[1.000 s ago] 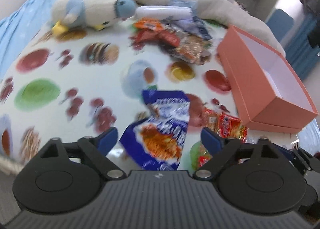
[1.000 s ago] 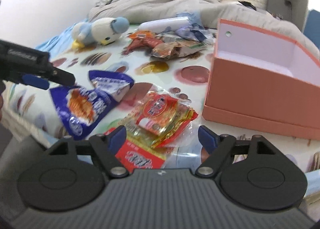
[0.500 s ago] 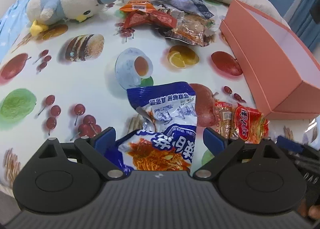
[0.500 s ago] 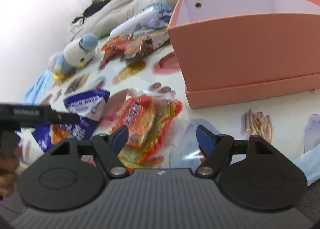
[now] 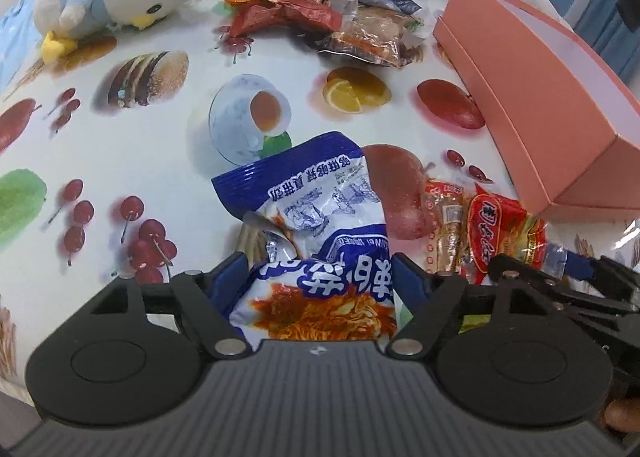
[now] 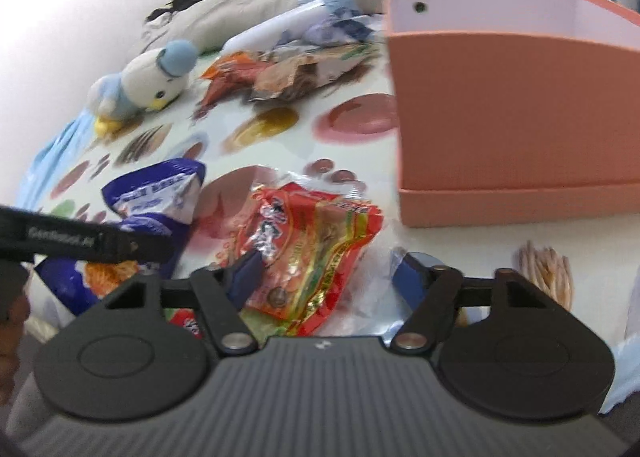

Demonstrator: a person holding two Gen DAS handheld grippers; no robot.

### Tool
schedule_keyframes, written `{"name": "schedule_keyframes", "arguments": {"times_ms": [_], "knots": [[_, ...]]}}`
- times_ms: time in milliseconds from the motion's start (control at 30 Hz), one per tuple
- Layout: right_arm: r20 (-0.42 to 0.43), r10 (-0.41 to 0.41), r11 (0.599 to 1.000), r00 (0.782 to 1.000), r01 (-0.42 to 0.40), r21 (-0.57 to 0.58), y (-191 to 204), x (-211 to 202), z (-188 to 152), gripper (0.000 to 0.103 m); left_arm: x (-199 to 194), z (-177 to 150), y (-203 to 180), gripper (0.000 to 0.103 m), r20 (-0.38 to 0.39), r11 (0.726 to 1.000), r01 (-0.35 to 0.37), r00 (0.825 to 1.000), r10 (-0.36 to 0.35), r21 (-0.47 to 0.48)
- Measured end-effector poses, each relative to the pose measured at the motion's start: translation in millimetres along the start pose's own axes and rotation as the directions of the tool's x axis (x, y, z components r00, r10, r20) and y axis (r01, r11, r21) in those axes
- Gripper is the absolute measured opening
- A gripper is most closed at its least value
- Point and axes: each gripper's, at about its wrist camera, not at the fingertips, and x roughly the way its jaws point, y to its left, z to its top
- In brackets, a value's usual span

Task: Organize snacks
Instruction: 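Carry the noodle bag with the left tool while the right tool carries the red strip over the box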

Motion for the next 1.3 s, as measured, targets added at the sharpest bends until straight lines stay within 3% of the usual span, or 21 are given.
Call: {"name": "schedule_keyframes", "arguments": {"times_ms": [33, 100, 167, 267, 433, 967, 1300], "knots": [[-0.003, 0.015, 1.0, 1.0, -0.015, 0.012, -0.9, -0.1, 0.9, 0.056, -0.2, -0.4, -0.3, 0.079, 0.004, 1.0, 0.001, 1.0, -0.001, -0.003], [-0.002, 0.018, 1.0, 1.0, -0.018, 0.005, -1.2, -0.3, 2.2, 0.031, 0.0, -0.5, -0.1, 0.076, 0.005, 1.0, 0.003, 1.0, -0.003, -0.014], [-0.004, -0.006, 1.0, 1.0, 0.005, -0.016, 0.4, -1.3, 3.1, 0.016, -0.4, -0.2, 0.9, 0.073, 0.008, 1.0, 0.005, 1.0, -0.005, -0.028], [-0.015, -0.004, 1.0, 1.0, 0.003, -0.021, -0.5, -2.2, 3.0, 0.006, -1.6, 0.3, 2.1, 0.071, 0.012, 0.999, 0.007, 1.0, -0.007, -0.049], [0.015, -0.001, 1.0, 1.0, 0.002, -0.023, -0.2, -12.6, 6.7, 0.003, -6.4, -0.7, 5.4, 0.068, 0.021, 0.996, 0.019, 1.0, -0.018, -0.084], [0.068, 0.147, 0.989, 0.987, -0.148, 0.01, 16.3, -54.6, 35.9, 0.003, -63.8, 6.9, 1.9, 0.068, 0.106, 0.993, 0.021, 0.994, -0.009, -0.116], [0.08, 0.14, 0.99, 0.987, -0.141, 0.007, 22.1, -75.0, 46.2, 0.003, -107.3, 5.2, -12.7, 0.068, 0.134, 0.994, 0.041, 0.991, -0.026, -0.105]]}}
